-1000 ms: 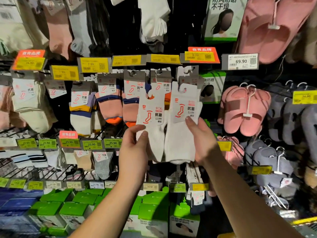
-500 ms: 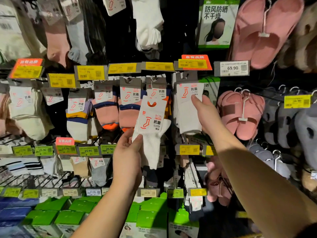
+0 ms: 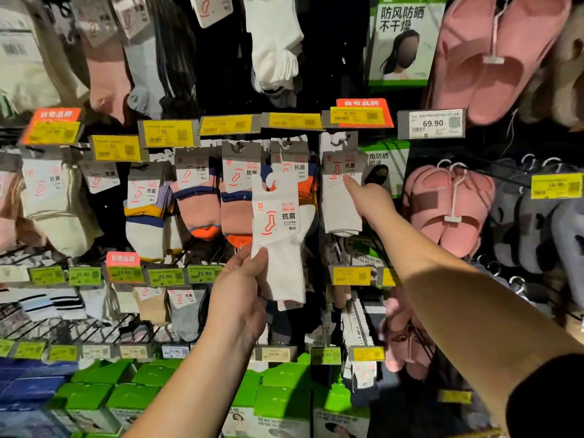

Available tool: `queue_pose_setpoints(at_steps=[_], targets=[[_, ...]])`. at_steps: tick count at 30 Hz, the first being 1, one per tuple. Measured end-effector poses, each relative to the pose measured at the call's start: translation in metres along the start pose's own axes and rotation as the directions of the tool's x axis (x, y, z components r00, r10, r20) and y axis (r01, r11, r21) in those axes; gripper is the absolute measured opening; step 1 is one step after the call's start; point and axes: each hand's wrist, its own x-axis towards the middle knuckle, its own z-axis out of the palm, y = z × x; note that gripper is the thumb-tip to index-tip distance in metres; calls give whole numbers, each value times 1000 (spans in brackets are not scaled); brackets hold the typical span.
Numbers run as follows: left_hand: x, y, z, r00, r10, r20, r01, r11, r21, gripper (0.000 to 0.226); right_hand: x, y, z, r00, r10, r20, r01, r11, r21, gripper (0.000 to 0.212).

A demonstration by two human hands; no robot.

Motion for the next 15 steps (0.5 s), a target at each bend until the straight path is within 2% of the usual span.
queue_pose_setpoints(at_steps=[6,9,11,12,13,15], targets=[[5,-2,2,999,-29,-28,28,999,-22,30,-3,10,4,999,-17,-28,17,1000,-1,81],[7,-3,3,1000,-20,-17,20,1000,-14,26,-19,17,5,989,3,-146,7,997,72,75],[7,-3,5,999,-13,-30,13,1000,-2,20,-44,18,6,968,-43,-248,81,986,145,63],[8,-3,5,999,-6,-43,6,1000,6,19,-60,17,7,965,-79,-251,136,967,216,52],[8,-3,7,998,0,-55,1,1000,18,18,-78,16,10,974,-109,-200,167,938,303,42],[9,-6,10,998,14,-66,-12,999,40,16,-115,14,20,987,-161,-24,156,889,431,35]])
